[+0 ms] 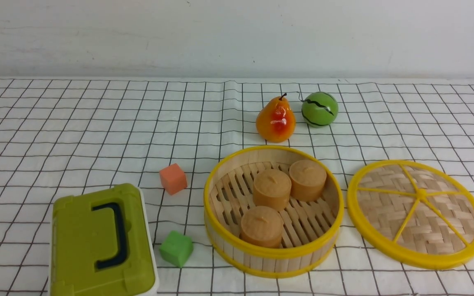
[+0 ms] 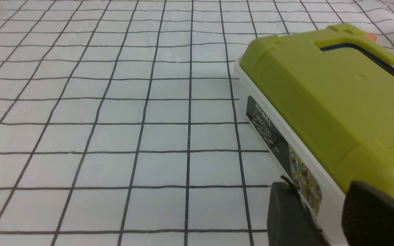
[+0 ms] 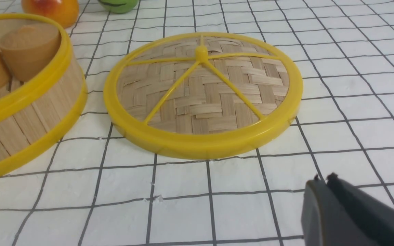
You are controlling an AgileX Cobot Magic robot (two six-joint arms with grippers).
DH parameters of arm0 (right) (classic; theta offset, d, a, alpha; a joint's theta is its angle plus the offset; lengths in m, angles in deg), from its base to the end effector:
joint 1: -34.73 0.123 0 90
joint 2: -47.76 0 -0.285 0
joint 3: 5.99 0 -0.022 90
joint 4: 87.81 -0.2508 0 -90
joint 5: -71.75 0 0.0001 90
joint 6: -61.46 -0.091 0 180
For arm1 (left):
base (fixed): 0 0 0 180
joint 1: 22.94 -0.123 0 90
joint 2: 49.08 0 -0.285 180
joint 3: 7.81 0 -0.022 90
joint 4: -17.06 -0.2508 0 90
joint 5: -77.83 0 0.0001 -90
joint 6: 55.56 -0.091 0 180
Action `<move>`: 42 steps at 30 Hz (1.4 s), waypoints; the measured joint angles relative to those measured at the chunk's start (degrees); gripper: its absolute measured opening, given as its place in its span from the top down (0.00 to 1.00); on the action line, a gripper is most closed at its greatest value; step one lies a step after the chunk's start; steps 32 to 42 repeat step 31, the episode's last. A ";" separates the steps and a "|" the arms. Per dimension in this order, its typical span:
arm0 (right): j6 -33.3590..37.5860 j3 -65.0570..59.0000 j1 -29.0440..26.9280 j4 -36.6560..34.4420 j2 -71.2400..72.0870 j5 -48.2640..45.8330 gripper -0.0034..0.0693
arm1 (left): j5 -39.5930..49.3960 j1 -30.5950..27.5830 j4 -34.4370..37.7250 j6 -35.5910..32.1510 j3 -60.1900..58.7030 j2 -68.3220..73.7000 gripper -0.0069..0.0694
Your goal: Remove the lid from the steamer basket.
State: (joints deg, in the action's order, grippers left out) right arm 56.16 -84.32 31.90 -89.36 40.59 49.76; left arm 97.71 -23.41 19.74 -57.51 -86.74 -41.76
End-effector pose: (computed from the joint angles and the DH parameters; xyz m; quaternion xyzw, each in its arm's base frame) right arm 0.0523 -0.0017 0.1727 0.0643 0.8038 0.0242 0.5909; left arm 0.0535 -0.0010 0.1723 -0.0025 0.7992 -0.0069 0.6010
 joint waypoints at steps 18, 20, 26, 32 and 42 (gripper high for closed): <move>-0.04 0.04 0.00 0.00 0.00 0.00 0.90 | 0.00 0.00 0.00 0.00 0.00 0.00 0.60; -0.04 0.04 0.00 0.00 0.00 0.00 0.89 | 0.00 0.00 0.00 0.00 0.00 0.00 0.60; -0.04 0.04 0.00 0.00 0.00 0.00 0.87 | 0.00 0.00 0.00 0.00 0.00 0.00 0.60; -0.04 0.04 0.00 0.00 0.00 0.00 0.87 | 0.00 0.00 0.00 0.00 0.00 0.00 0.60; -0.04 0.04 0.00 0.00 0.00 0.00 0.87 | 0.00 0.00 0.00 0.00 0.00 0.00 0.60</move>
